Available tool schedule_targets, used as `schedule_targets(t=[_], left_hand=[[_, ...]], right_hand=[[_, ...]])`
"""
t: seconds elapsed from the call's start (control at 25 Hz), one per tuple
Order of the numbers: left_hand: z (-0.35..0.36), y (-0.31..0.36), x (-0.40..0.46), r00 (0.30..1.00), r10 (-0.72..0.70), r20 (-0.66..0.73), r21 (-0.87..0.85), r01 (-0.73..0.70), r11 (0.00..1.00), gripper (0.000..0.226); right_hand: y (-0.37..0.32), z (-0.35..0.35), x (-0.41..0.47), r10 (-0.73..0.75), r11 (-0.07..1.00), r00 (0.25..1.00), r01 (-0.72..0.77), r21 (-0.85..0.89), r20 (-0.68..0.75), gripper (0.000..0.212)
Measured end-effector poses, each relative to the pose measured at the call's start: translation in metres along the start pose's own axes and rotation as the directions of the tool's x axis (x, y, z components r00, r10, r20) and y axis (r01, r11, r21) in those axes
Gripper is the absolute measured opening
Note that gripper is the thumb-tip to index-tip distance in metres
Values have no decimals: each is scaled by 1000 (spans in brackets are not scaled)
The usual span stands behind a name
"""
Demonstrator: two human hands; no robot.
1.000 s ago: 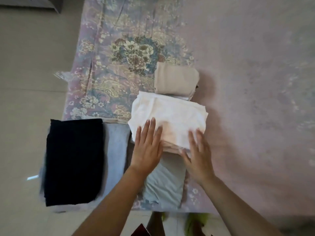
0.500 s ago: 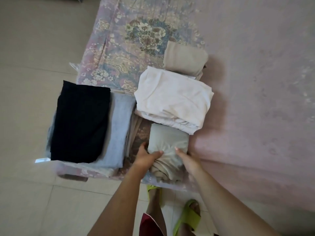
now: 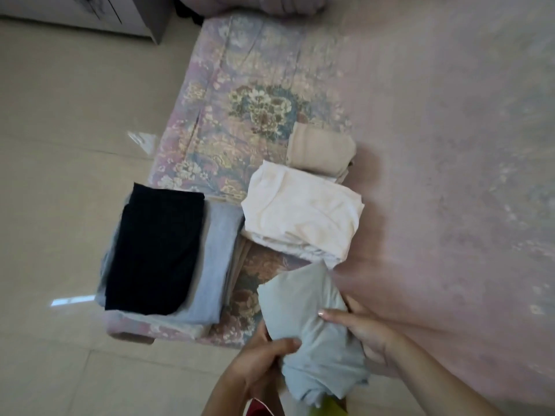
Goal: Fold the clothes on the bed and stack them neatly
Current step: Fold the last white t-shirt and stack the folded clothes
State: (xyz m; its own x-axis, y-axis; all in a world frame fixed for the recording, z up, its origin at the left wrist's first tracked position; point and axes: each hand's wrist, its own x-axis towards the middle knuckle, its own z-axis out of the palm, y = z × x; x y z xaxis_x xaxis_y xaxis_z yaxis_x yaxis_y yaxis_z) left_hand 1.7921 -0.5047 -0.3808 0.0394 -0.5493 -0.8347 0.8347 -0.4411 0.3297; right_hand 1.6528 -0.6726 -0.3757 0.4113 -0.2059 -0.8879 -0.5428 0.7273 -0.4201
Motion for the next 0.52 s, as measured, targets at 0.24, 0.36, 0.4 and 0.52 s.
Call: schedule_targets(t=[0.24,0.36,0.4,0.52], left_hand=[[75,80,24,940,326,-98,-34,-331,943,60],[93,121,64,896,414,-159,-94,-431,897,56],[94,130,77,897,401,-184,-120,-426,897,54],[93,135,104,907,271,-324,-154,-333,930,48]], right_hand=[[-172,6,-9,-338,831,941,283,-478,-30,58],[-233,16,31,-456,712,890,352,-608,-19,62],[-241,18,49,-486,690,874,369,-623,-21,64],[-218,27,94,-504,518,851,161,-840,-148,69]])
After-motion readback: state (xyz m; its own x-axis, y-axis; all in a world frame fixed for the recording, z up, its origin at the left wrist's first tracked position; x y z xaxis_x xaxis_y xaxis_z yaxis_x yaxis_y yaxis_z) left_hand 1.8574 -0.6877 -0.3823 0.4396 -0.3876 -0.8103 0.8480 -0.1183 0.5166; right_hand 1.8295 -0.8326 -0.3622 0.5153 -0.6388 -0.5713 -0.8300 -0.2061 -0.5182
